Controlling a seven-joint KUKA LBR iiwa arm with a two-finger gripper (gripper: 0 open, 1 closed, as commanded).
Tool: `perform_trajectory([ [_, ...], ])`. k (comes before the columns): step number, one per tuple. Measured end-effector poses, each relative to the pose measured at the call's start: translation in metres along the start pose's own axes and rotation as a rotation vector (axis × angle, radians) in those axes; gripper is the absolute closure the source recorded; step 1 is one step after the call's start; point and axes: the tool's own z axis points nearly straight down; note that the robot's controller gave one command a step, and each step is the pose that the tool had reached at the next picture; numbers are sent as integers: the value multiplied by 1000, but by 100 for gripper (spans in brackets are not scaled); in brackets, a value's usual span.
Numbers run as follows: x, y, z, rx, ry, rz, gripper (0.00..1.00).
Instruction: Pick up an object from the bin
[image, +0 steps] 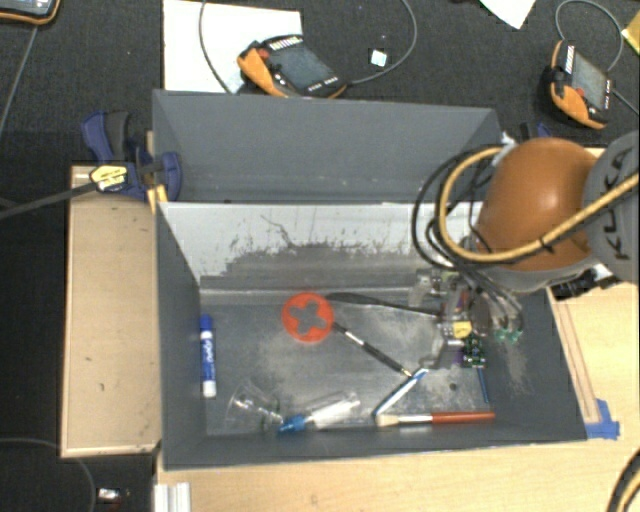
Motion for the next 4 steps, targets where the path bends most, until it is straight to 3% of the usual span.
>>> perform_trajectory([
  [1,-2,0,-4,0,-8,-1,0],
  [2,-18,-82,112,2,-13,-41,0],
  [3,-12,1,121,-5,-15,188,0],
  [4,-14,-84,124,5,-12,1,0],
])
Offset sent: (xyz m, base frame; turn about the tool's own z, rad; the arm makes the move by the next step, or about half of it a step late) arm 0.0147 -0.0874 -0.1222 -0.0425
